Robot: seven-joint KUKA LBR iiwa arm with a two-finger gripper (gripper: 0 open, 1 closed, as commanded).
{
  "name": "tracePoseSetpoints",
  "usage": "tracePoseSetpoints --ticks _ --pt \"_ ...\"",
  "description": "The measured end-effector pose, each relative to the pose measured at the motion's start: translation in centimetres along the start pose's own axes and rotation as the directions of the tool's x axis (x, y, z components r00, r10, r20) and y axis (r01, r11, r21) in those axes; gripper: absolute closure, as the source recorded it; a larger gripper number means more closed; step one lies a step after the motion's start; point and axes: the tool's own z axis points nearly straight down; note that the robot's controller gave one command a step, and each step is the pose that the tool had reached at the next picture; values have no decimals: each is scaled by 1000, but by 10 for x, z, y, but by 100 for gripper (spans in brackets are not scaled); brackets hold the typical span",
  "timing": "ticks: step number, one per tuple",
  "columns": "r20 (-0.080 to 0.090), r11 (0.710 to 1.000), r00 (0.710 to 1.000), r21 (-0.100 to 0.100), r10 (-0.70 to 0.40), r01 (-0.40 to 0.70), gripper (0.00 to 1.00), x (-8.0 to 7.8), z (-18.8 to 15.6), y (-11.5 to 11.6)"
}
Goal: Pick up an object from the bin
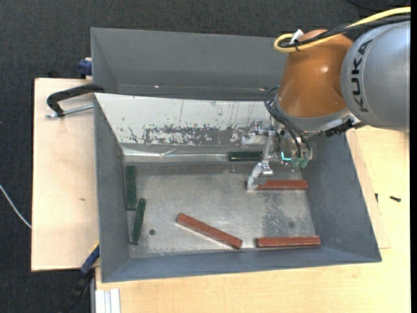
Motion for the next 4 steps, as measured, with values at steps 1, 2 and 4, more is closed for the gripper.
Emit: tracePoseSetpoints --ticks 1,2,4 --pt "9 1000 1000 0 0 0 0 -2 -5 0" --pt "12 1000 1000 0 21 -21 0 2 81 -69" --pt "15 999 999 -1 51 -51 0 1 63 -76"
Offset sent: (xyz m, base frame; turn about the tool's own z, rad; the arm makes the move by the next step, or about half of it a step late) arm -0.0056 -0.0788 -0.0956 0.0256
